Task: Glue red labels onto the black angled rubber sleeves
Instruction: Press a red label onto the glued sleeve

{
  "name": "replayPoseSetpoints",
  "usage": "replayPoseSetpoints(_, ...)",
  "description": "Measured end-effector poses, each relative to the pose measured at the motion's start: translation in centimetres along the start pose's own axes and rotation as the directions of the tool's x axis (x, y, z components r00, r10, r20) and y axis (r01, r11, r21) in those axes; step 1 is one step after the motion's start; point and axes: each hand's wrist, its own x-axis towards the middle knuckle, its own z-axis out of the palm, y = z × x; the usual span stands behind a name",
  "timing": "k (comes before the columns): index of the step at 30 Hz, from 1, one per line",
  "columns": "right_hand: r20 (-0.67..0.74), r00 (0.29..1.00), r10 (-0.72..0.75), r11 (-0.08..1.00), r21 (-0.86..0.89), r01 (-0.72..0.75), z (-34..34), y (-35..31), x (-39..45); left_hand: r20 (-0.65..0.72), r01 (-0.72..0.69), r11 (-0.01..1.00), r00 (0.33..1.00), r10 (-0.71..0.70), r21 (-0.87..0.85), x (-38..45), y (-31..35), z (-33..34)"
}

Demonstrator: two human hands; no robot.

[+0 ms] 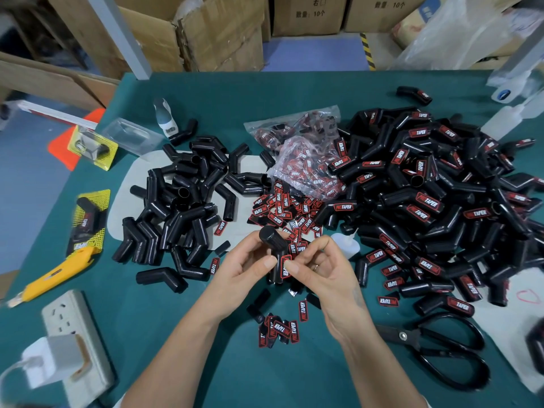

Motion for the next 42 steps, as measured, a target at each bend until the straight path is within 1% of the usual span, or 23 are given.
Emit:
replayPoseSetpoints(8,-0.006,1.000,-0.004,1.000,-0.011,0.004,0.08,-0.10,-0.09,0.002,-0.003,1.000,1.000,0.003,0.001,-0.02,-0.16,-0.05)
replayPoseSetpoints(24,-0.016,0.999,-0.033,0.998,-0.054,0.033,0.03,0.18,-0.12,0.000,0.044,0.999,0.999,-0.044,0.012,-0.01,-0.66,-0.06)
replayPoseSetpoints(34,-0.018,0.999,-0.047,0.994,-0.095,0.045,0.05,0.35,-0.13,0.007,0.020,0.999,1.000,-0.020,-0.027,-0.04,-0.60,-0.04)
replayPoseSetpoints(42,-0.025,0.996,-0.087,0.990,-0.117,0.083,-0.10,0.31,-0.12,0.000,-0.040,0.999,0.999,0.040,-0.031,0.17,0.04,0.23)
